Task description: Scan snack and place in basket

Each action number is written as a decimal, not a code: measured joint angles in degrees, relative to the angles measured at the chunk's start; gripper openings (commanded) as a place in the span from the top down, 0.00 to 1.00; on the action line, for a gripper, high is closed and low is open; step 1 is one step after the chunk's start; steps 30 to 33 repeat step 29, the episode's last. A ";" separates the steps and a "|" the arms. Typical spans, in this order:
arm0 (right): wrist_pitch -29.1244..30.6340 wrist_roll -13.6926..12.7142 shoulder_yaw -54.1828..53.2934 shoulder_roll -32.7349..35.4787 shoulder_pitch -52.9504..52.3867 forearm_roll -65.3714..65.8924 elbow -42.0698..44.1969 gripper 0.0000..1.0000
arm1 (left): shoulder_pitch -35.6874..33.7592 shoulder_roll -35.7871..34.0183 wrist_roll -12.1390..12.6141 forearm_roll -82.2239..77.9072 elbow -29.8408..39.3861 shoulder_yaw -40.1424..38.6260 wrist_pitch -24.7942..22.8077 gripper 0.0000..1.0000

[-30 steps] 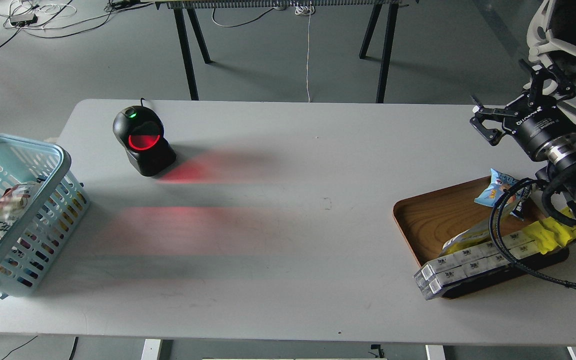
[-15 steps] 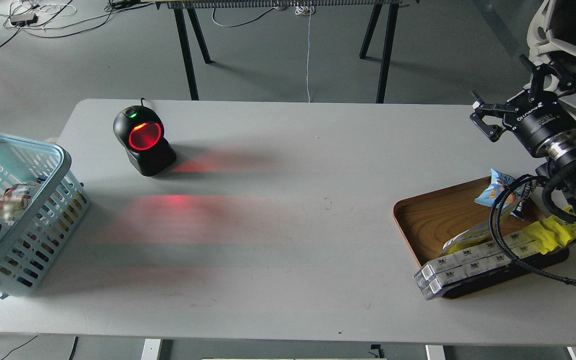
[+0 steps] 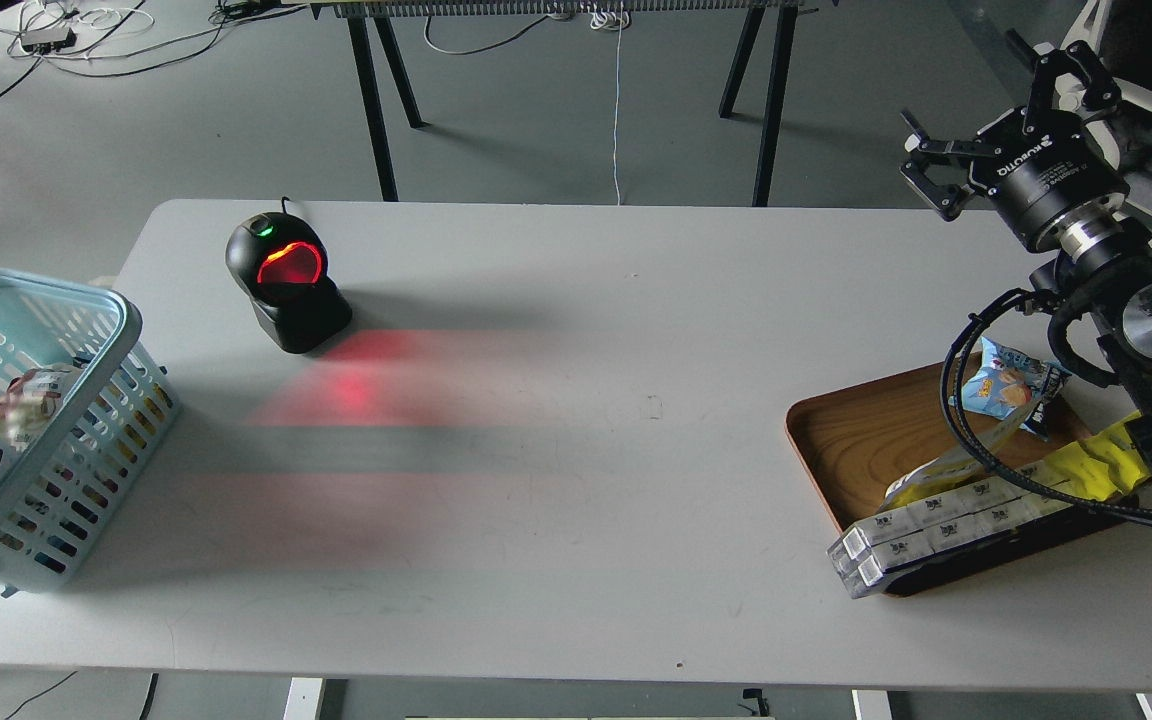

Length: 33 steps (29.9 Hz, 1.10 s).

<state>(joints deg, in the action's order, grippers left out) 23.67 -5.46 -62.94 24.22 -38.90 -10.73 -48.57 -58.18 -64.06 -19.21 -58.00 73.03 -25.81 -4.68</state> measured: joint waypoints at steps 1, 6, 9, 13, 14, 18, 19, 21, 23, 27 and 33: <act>-0.15 0.00 -0.11 0.29 -0.09 0.00 -0.02 0.01 | 0.00 2.90 0.04 4.40 -1.79 -0.05 1.00 0.01; -1.93 0.07 0.41 1.95 -2.05 0.09 -0.07 0.01 | 0.00 17.31 0.15 25.37 -11.91 -0.95 2.45 0.01; -2.14 0.10 3.56 2.67 -2.60 0.19 -0.01 0.01 | 0.20 23.91 0.15 35.90 -18.17 -1.18 1.90 0.01; -2.14 0.25 5.73 4.50 -2.58 0.19 -0.03 0.01 | 0.71 30.25 0.15 51.30 -23.94 -1.44 0.84 0.01; -2.14 0.27 5.82 4.85 -2.37 0.19 -0.06 0.01 | 1.09 31.08 0.15 55.08 -24.74 -1.56 0.47 0.01; -2.14 0.27 5.81 6.36 -1.37 0.04 -0.91 0.01 | 2.88 32.93 -0.28 63.36 -25.85 -1.97 -2.10 0.01; -2.14 0.26 5.72 6.69 -0.88 0.02 -1.31 0.01 | 3.44 33.21 -0.37 64.13 -25.90 -2.46 -2.85 0.01; -2.14 0.17 5.41 7.05 0.42 0.02 -1.80 0.01 | 5.27 33.58 -0.41 65.15 -26.03 -4.50 -4.25 0.01; -2.14 0.14 4.95 6.92 1.06 0.02 -1.82 0.01 | 7.29 33.69 -0.37 65.49 -26.04 -7.32 -5.74 0.01; -2.27 0.14 4.62 6.44 1.37 0.16 -1.62 0.01 | 9.63 34.00 -0.10 65.53 -26.04 -10.36 -7.42 0.01; -2.35 0.14 4.62 6.40 1.43 0.17 -1.60 0.01 | 10.03 34.12 -0.35 65.43 -26.04 -10.61 -7.50 0.00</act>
